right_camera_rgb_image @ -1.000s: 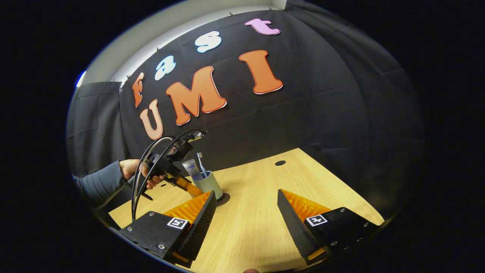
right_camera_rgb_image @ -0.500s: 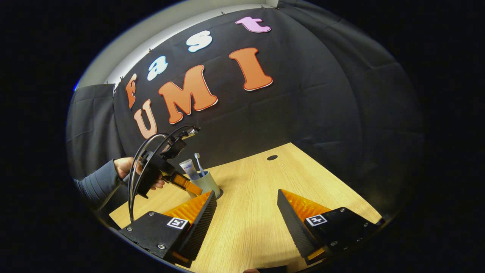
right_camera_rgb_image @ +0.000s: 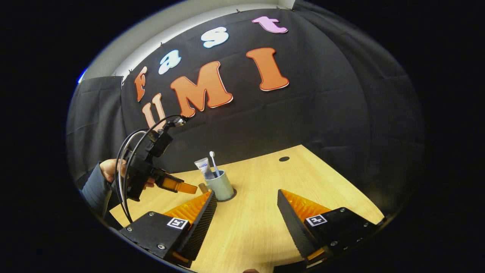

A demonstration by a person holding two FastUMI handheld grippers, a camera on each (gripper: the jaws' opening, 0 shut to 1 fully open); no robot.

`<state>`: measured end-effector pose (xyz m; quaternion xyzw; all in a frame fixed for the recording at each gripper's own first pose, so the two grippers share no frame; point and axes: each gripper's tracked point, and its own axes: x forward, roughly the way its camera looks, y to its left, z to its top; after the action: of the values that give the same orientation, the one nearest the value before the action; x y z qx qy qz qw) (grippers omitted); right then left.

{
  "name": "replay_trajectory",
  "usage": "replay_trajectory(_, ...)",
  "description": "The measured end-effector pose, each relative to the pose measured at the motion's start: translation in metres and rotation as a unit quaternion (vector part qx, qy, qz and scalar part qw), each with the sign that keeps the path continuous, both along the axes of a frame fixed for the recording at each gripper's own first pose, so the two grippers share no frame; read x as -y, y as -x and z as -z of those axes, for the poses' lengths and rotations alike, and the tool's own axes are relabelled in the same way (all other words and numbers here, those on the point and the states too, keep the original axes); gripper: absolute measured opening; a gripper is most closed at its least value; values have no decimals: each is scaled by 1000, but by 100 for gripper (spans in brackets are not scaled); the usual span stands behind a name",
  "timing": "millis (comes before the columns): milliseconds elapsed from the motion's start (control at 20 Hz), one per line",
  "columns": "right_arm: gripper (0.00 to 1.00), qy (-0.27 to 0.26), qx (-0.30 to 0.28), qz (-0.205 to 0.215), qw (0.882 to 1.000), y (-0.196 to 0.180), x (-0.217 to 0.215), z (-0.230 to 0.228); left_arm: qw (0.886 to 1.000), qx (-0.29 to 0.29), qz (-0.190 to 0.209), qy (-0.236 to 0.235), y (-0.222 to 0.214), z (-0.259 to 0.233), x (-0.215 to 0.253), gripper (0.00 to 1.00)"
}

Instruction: Put the toothbrush and toothpaste on the desktop into the cup, then pick up the cup and place it on the coaster on the desktop.

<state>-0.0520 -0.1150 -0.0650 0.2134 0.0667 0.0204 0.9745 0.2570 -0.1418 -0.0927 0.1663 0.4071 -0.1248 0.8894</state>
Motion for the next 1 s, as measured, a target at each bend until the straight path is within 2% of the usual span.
replay_trajectory(250, 97, 42, 24, -14, 999, -4, -42, -27, 996, 86, -33, 23, 11, -22, -23, 100)
replay_trajectory(550, 97, 82, 66, -31, 994, -16, -102, -68, 975, 199, -91, 34, 48, -48, -36, 100)
replay_trajectory(700, 97, 101, 94, -29, 990, -23, -127, -89, 953, 277, -122, 28, 61, -55, -37, 100)
replay_trajectory(900, 97, 117, 134, -38, 983, -30, -160, -107, 916, 365, -151, 74, 74, -73, -40, 100)
replay_trajectory(1000, 97, 125, 144, -28, 981, -36, -163, -113, 895, 405, -170, 84, 76, -82, -47, 100)
